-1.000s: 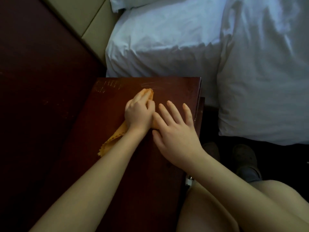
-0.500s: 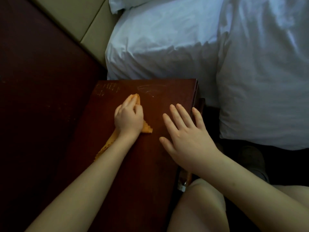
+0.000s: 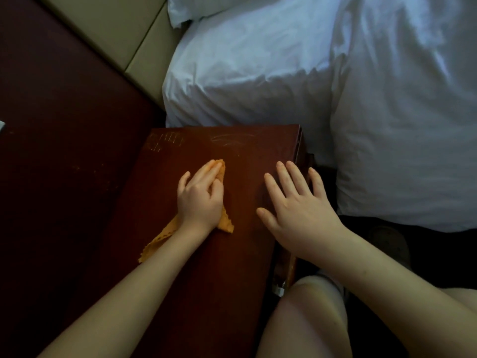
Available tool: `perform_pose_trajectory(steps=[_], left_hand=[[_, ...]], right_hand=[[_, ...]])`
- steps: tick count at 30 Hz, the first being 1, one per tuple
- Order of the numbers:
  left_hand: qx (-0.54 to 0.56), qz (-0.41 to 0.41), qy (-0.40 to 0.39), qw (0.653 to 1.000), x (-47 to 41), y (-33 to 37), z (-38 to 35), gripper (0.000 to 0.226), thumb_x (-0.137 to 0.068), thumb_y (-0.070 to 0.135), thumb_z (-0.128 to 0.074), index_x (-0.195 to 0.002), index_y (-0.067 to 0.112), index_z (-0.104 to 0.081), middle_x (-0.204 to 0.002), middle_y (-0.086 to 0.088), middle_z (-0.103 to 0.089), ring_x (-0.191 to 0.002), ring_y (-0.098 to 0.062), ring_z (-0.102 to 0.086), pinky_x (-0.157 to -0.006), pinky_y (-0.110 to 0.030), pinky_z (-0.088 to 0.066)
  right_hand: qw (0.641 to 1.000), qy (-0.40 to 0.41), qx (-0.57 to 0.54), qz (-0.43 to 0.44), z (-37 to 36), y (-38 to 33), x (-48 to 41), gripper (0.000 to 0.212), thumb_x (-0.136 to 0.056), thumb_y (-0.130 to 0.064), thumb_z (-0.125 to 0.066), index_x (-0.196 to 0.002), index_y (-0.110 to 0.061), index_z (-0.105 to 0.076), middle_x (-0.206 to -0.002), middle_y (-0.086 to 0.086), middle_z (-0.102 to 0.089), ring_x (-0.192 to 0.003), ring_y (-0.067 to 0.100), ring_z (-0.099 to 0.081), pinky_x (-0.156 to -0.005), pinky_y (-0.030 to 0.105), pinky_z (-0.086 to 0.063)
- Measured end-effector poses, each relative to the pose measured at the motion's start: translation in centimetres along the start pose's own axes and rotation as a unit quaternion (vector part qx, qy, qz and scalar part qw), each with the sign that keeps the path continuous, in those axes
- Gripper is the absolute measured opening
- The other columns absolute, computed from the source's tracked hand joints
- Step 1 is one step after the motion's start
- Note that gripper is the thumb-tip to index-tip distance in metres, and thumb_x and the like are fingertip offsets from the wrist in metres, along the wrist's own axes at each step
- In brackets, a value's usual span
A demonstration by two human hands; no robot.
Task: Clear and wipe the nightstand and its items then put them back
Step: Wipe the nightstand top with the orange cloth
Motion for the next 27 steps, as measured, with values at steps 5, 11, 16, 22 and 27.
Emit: perform_pose_trajectory(steps=[5,11,16,22,27], left_hand=[[0.005,0.085,0.036,0.996,-2.8,2.5,-1.7,0.039,-0.096,0.022,-0.037,-0.132,0.017,-0.051,-0.141,0.003,-0.046,-0.132,-0.006,-0.034,-0.111,-0.028,-0.011],[0.019,-0.095,-0.033,0.995,1.0,4.2,-0.9,0.044,-0.091,0.026,-0.033,-0.130,0.023,-0.052,-0.138,0.009,-0.047,-0.129,0.002,-0.033,-0.105,-0.019,-0.011],[0.044,-0.034,-0.027,0.998,0.9,-0.5,0.4,0.044,-0.090,0.027,-0.033,-0.129,0.020,-0.053,-0.138,0.007,-0.046,-0.131,-0.005,-0.035,-0.112,-0.024,-0.015],[0.005,0.120,0.039,0.992,-4.8,-1.5,-0.6,0.040,-0.095,0.022,-0.037,-0.133,0.015,-0.050,-0.141,0.000,-0.046,-0.131,-0.013,-0.037,-0.112,-0.036,-0.024],[0.022,0.009,0.007,1.000,-4.2,1.1,-1.1,0.040,-0.094,0.019,-0.038,-0.132,0.017,-0.051,-0.140,0.000,-0.046,-0.130,-0.011,-0.038,-0.109,-0.028,-0.023]], right_hand=[[0.999,0.041,-0.001,-0.013,0.9,0.1,-0.5,0.067,-0.091,-0.049,-0.010,-0.149,-0.015,-0.008,-0.157,0.010,-0.005,-0.143,0.024,0.008,-0.108,0.041,0.015],[0.998,0.048,-0.022,-0.019,1.3,0.3,-0.8,0.073,-0.085,-0.051,-0.003,-0.148,-0.016,-0.016,-0.156,0.009,-0.011,-0.143,0.023,0.005,-0.106,0.039,0.016],[1.000,0.026,-0.009,-0.011,0.6,0.5,-0.7,0.075,-0.083,-0.053,-0.001,-0.148,-0.018,-0.014,-0.157,0.008,-0.007,-0.143,0.022,0.007,-0.108,0.042,0.014],[1.000,0.027,-0.001,-0.003,0.4,0.3,-0.9,0.074,-0.084,-0.052,-0.002,-0.147,-0.017,-0.017,-0.156,0.009,-0.010,-0.143,0.024,0.005,-0.108,0.042,0.013],[1.000,0.023,-0.009,0.004,0.0,-0.1,-1.2,0.071,-0.086,-0.052,-0.005,-0.148,-0.018,-0.016,-0.156,0.009,-0.009,-0.143,0.023,0.006,-0.110,0.042,0.012]])
Point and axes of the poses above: each hand's wrist, its own x-axis away from the middle knuckle, its own z-axis out of the back of the hand, y = z × x, the point moved 5 cm from there along -x, towards the middle knuckle
